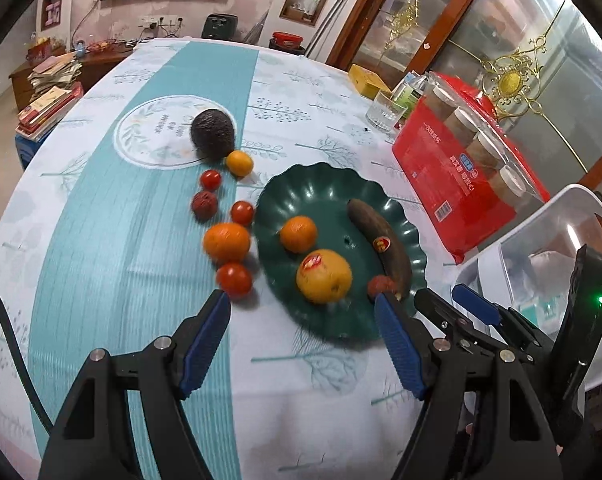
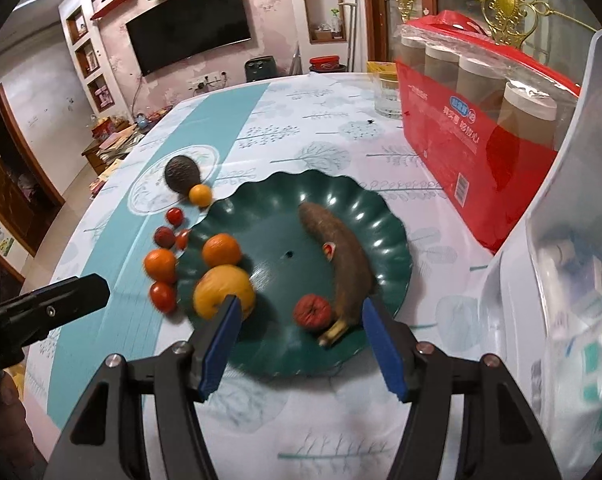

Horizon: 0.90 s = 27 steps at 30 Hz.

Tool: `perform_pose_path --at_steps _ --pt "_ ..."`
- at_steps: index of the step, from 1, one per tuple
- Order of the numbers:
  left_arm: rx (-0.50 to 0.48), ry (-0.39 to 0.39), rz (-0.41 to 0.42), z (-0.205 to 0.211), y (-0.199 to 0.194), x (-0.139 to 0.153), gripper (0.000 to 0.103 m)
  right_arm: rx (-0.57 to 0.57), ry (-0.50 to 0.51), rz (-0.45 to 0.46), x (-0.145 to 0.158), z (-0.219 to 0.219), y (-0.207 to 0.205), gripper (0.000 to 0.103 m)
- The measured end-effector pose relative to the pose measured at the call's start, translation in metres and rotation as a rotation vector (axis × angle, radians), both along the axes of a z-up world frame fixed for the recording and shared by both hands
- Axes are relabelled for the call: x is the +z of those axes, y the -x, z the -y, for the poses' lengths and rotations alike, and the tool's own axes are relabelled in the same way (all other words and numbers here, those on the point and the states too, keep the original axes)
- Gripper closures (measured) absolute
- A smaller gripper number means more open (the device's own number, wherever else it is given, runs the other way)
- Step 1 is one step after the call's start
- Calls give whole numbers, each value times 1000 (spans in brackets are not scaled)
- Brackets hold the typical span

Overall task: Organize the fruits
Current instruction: 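Withdraw both open tools from the green plate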

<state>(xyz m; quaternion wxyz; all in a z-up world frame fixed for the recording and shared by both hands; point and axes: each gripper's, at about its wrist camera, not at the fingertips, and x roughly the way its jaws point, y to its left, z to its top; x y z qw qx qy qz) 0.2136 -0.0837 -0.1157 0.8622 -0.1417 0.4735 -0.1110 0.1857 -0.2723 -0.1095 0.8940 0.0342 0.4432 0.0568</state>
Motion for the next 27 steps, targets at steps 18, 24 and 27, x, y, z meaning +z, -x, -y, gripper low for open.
perform_pose_path --at_steps 18,24,27 --pt "-11 6 -17 -80 55 4 30 -40 -130 -141 -13 -64 50 40" --pt "-55 -53 -54 -114 55 2 29 -121 -183 -190 -24 -89 62 39" --pt "-92 -95 -76 -132 51 2 29 -161 -211 -200 -30 -104 67 39"
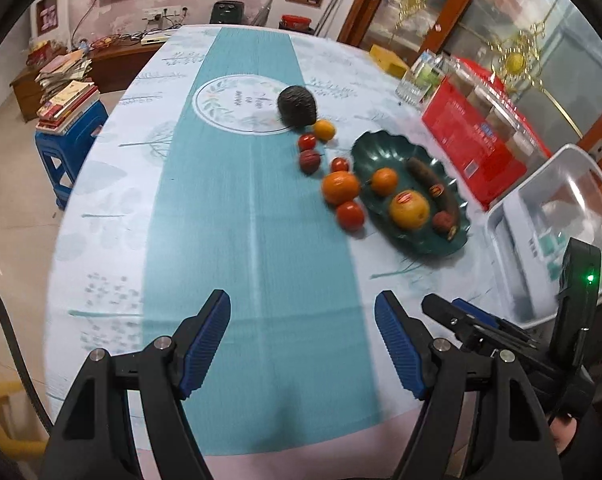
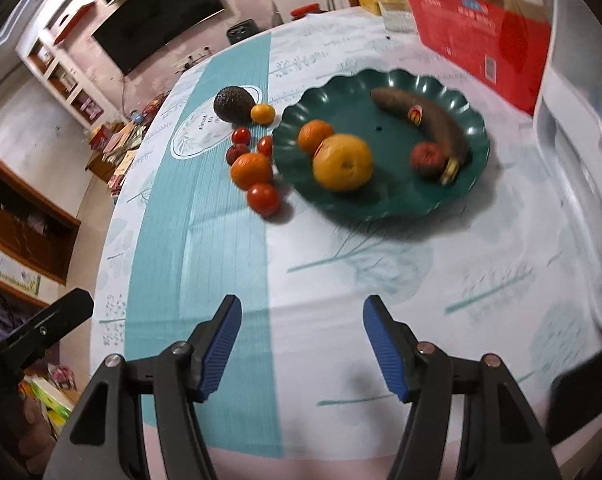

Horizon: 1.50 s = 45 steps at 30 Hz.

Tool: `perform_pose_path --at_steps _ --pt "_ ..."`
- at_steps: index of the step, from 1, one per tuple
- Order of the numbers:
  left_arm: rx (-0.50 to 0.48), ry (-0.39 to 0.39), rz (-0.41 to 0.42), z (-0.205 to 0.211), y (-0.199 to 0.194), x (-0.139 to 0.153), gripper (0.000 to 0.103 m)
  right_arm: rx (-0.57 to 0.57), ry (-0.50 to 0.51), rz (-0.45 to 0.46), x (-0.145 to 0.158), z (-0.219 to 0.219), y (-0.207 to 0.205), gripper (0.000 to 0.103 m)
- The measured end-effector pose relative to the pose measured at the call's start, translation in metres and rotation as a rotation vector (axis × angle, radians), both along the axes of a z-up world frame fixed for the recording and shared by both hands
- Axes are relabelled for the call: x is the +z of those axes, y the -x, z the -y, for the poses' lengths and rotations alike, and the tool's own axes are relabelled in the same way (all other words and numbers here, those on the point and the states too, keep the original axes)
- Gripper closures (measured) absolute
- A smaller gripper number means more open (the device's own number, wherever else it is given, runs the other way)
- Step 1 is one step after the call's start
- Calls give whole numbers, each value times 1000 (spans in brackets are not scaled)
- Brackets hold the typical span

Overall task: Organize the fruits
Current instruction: 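Withdraw both open tools from the green plate, then reach the left tool to a mandarin while the right tool reaches a red tomato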

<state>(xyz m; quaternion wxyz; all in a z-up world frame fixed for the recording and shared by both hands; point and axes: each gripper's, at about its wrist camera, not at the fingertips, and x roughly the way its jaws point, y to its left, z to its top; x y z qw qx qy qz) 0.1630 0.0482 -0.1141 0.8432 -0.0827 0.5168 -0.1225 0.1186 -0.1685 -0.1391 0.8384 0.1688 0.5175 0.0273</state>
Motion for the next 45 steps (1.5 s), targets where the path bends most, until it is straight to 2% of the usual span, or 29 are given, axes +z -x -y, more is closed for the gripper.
perform_pose_path --at_steps 10,13,20,31,38,45 --pt "-137 -132 -46 -30 -31 12 26 -72 -29 -43 -17 -43 3 39" --pt "-170 -150 -32 -28 -42 19 20 -68 -22 -51 -20 -52 -3 39" --pt "-263 -210 -24 -6 -85 26 17 -28 58 -16 -24 -60 -26 39" --pt "-416 -298 -36 57 -150 0 17 52 156 107 -44 -67 -64 39" --pt "-501 -279 -74 100 -176 -33 17 49 211 220 -47 -70 -73 39" --pt "-499 -228 -150 120 -190 -70 17 36 202 240 -56 -63 -90 39"
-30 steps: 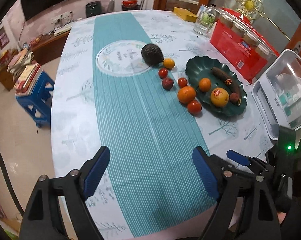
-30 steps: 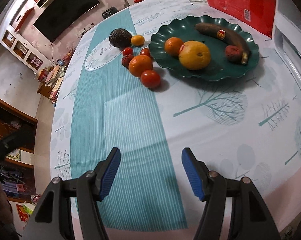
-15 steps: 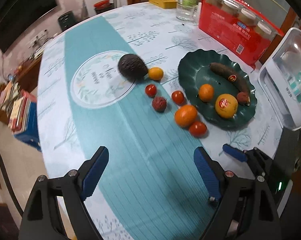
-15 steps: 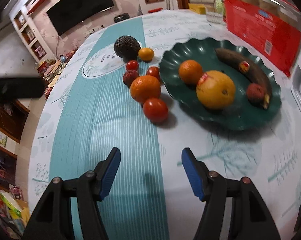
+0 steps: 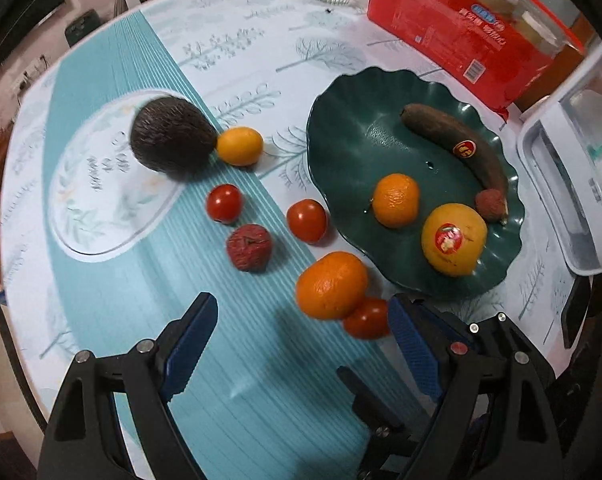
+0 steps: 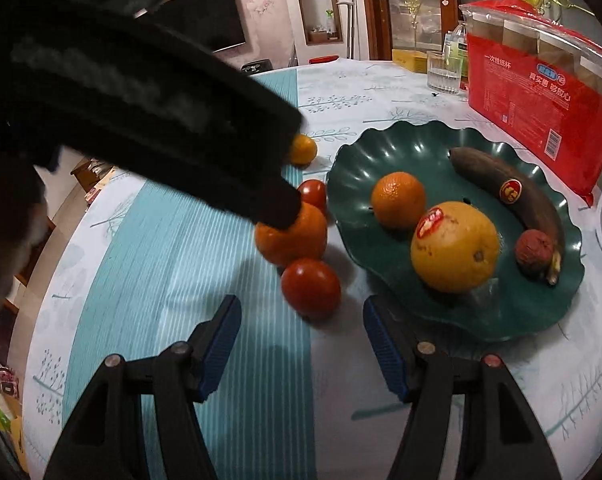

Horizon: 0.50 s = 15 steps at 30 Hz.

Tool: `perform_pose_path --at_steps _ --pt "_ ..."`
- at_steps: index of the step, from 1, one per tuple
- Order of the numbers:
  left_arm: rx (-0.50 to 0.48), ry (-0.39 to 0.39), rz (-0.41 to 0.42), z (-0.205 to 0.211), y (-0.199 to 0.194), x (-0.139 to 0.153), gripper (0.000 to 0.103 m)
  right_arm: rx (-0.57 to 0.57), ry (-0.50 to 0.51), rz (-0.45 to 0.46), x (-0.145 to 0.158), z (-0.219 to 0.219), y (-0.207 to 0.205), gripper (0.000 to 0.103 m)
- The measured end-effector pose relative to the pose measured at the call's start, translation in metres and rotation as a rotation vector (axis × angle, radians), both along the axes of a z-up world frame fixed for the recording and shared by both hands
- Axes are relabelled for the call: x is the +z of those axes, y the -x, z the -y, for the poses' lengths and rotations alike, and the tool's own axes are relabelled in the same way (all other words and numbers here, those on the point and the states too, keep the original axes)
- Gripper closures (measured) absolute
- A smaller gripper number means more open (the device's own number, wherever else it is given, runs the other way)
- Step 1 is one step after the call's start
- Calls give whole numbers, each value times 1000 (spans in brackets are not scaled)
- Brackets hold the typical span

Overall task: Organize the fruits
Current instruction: 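Reach the left tool to a mandarin while the right tool reaches a red tomato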

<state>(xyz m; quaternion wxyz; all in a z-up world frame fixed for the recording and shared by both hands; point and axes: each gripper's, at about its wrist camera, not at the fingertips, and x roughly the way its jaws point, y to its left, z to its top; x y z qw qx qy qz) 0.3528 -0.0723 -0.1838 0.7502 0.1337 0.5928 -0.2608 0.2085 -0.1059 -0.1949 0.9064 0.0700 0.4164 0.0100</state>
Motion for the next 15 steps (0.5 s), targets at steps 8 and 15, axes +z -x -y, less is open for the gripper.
perform_pose_path --at_steps 8,15 --pt "35 48 -92 0 -15 -26 29 35 -7 -8 -6 4 -14 40" --pt "47 113 -167 3 -19 -40 46 74 19 -14 -8 -1 -22 60"
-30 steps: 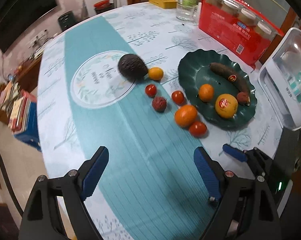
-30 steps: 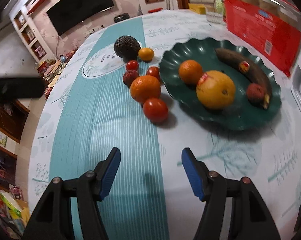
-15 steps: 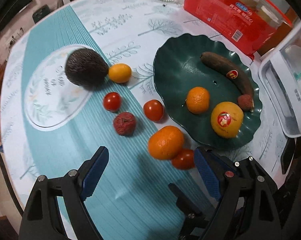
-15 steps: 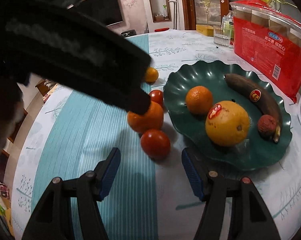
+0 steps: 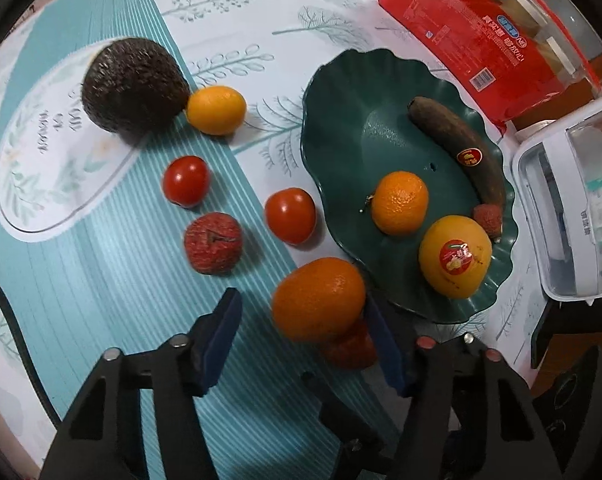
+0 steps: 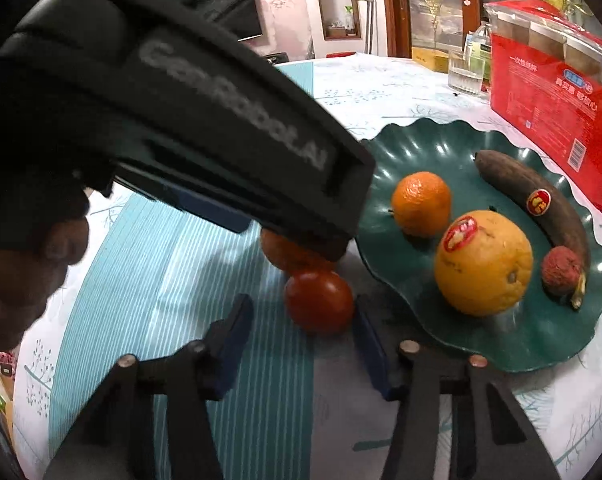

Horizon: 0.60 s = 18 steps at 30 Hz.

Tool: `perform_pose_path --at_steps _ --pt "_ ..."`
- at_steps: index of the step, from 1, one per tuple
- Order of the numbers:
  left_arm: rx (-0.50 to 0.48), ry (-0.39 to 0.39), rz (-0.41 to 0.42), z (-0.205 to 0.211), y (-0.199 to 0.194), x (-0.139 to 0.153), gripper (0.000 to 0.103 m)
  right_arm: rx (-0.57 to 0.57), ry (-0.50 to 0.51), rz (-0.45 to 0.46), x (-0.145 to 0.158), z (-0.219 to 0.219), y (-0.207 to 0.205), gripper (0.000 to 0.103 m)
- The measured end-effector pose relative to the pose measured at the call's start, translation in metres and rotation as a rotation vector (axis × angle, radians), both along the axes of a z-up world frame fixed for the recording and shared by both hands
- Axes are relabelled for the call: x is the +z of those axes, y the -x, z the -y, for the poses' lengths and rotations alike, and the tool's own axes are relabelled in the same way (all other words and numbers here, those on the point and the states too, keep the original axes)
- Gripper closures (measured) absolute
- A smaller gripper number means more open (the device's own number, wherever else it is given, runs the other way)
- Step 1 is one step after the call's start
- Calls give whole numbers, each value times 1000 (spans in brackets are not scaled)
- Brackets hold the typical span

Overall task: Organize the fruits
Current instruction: 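Reach the left tool to a mandarin while the right tool reaches a red tomato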

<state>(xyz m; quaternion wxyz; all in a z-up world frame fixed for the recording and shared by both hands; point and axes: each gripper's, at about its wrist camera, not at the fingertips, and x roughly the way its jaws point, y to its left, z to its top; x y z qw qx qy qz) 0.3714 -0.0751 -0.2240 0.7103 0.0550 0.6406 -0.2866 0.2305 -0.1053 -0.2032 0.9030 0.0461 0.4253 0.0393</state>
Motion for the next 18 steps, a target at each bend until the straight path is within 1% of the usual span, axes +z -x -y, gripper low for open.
perform_pose_path --at_steps 1,2,3,4,9,13,18 --pt "-2 0 -12 1 0 -3 50 -1 11 1 0 0 -1 63" --pt "-1 3 -2 1 1 -2 52 0 19 -3 0 0 -1 67" --pt "-6 11 -5 2 1 -3 57 -1 25 -1 -1 0 -1 68" --pt "-5 17 -15 2 1 -3 58 2 27 -3 -1 1 -2 69" --pt "6 35 -19 1 1 -4 59 8 33 -16 -1 0 -1 70" --pt "8 20 -21 -1 1 -3 59 8 39 -23 2 -4 3 70" --pt "35 12 -7 -12 4 10 59 6 43 -11 12 -7 10 70"
